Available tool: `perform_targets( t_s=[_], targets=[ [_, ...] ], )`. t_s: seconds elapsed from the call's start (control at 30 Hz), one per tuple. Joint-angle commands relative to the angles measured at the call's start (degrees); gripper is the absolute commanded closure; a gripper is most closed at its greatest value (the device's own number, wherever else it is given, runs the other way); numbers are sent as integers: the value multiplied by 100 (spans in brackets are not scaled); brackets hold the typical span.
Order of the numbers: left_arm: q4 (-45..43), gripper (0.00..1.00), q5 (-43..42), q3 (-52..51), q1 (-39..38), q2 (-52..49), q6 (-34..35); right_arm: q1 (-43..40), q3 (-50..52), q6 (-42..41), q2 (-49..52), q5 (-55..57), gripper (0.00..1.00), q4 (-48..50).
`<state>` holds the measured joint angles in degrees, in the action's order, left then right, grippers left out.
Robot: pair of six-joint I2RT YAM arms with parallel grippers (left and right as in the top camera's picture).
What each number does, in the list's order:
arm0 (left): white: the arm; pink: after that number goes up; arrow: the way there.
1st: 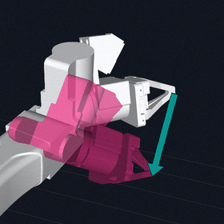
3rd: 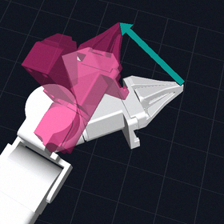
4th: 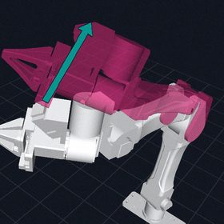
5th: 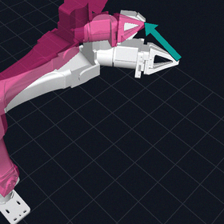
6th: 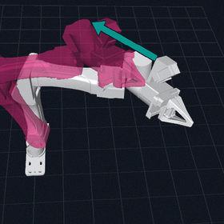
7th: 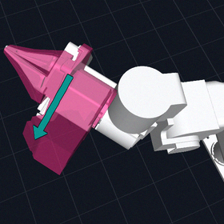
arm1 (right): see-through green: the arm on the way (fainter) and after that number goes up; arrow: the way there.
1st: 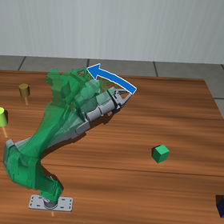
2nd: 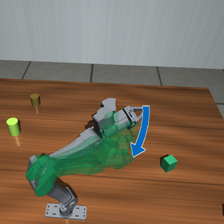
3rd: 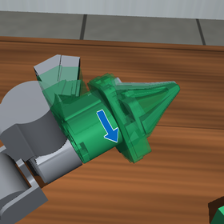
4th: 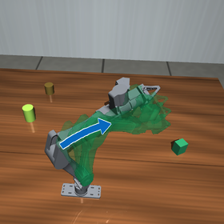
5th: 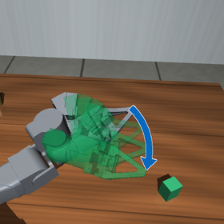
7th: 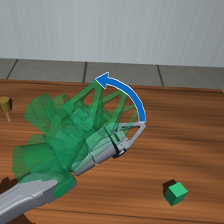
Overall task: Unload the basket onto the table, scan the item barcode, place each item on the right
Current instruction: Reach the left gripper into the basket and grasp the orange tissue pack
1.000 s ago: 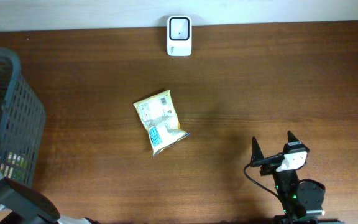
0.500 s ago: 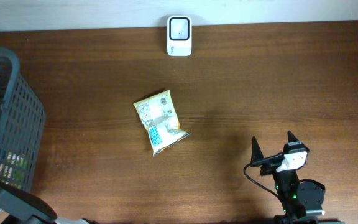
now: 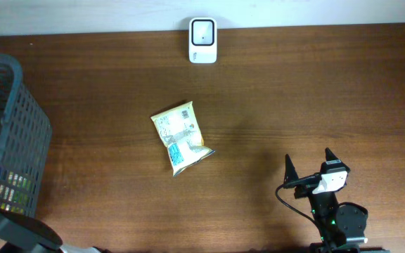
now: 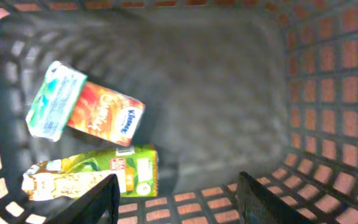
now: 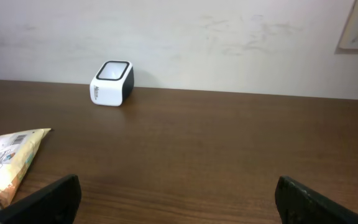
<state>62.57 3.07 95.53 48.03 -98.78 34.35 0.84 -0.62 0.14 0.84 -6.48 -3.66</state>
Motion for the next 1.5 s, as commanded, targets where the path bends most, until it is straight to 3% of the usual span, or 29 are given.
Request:
perform_targets(
  t_s=[0.0, 0.17, 0.4, 0.47, 0.53, 0.63, 0.67, 0.77, 0.9, 1.1, 1.33, 1.47],
  targets=[
    [-9, 46, 195, -85, 103, -669, 103, 37, 31, -17, -37, 9, 1, -24],
    [33, 45, 658, -90, 391, -1311, 92, 37, 31, -17, -37, 9, 2, -24],
    [-79, 43, 686, -273, 426, -2072, 76, 37, 31, -17, -37, 9, 1, -24],
    [-166, 44, 688, -275, 426, -2227, -236, 37, 31, -17, -37, 9, 1, -24],
    [-166, 58, 688, -275, 428, -2367, -278, 37, 31, -17, -37, 9, 1, -22],
    [-173, 97, 686, -275, 428, -2369, -278, 37, 31, -17, -37, 9, 1, -24],
    [-186, 100, 684, -275, 426, -2367, -278, 37, 31, -17, -37, 9, 1, -24],
    [-175, 100, 138, -35, 426, -2367, -549, 37, 31, -17, -37, 9, 1, -24],
    [463, 100, -227, 1093, 376, -2199, -623, 37, 31, -17, -37, 9, 1, -22],
    [483, 100, -485, 1290, 35, -1768, -752, 37, 31, -17, -37, 9, 2, -22],
    [461, 100, -562, 1869, -678, 367, -745, 37, 31, -17, -37, 9, 1, -22],
    [654, 100, -966, 1869, -1998, 1325, -761, 37, 31, -17, -37, 9, 2, -24]
  ],
)
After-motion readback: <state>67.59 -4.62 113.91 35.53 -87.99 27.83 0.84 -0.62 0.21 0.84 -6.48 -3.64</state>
